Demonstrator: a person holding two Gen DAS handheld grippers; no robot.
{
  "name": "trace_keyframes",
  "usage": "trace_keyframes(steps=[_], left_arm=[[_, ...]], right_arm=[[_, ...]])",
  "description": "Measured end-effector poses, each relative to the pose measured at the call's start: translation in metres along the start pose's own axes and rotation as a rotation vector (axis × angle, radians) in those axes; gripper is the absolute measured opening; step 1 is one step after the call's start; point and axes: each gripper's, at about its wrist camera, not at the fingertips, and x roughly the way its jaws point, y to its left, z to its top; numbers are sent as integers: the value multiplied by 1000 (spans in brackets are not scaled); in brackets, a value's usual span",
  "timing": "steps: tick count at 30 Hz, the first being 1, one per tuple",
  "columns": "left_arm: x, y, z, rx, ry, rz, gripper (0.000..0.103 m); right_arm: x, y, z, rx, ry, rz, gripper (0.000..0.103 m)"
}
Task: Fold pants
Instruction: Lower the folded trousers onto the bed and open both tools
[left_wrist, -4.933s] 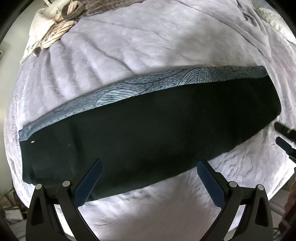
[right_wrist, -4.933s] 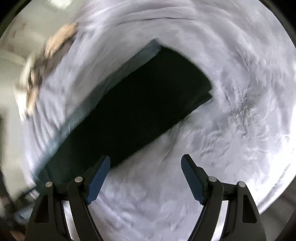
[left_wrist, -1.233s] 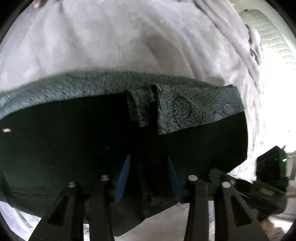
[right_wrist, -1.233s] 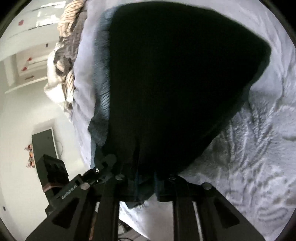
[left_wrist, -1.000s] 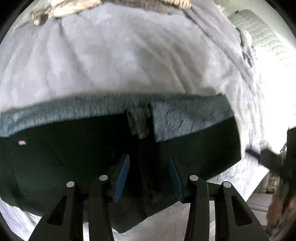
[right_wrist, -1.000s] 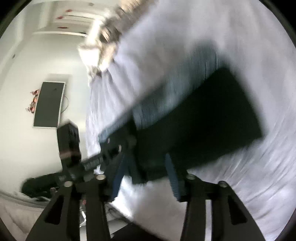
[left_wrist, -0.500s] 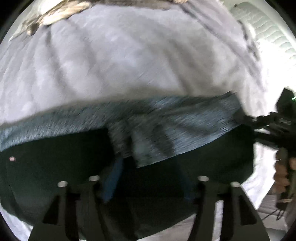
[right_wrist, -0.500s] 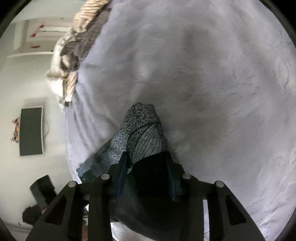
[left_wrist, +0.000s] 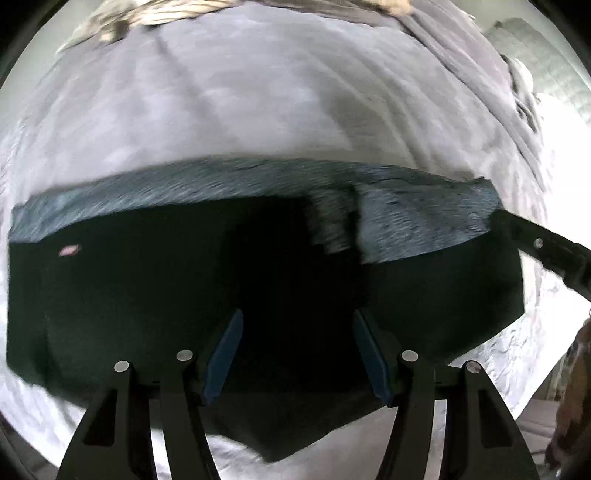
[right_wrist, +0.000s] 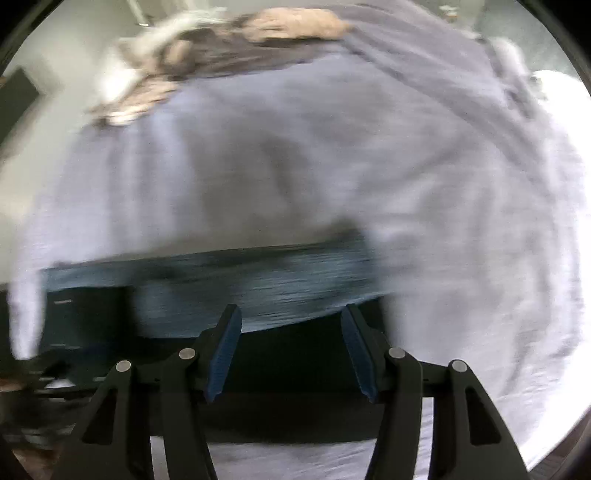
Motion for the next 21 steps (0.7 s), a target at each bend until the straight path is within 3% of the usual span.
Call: trace_keyframes(steps=[2, 5, 6, 7, 8, 10, 13, 16, 19, 21], left_arm=[[-5, 10, -6, -26, 0, 28, 63], [-13, 31, -17, -68, 5, 47, 63], [-16, 40, -21, -79, 6, 53, 63], [-19, 48, -25, -89, 7, 60, 63], [-20, 51, -27, -95, 9, 65, 63], [-21, 63, -35, -111, 14, 77, 63], [-22, 75, -42, -128, 30, 86, 63], [-23, 79, -47, -138, 53, 103, 63], [-30, 77, -49, -120, 39, 123, 64], [-35, 74, -51, -103, 31, 132, 76]], right_arm=[[16, 32, -3, -46, 31, 45, 61], [46, 76, 0, -124, 56, 3, 61], [55, 82, -3, -136, 63, -27, 53], [66, 84, -5, -134, 71, -53, 37], [74, 82, -4, -110, 91, -40, 7], [83, 77, -2, -22, 116, 1, 7], [83, 88, -2, -33, 139, 74, 5], [86, 97, -4, -25, 202, 250, 4], [61, 101, -10, -57, 149, 177, 5], [44, 90, -17, -60, 131, 124, 13]])
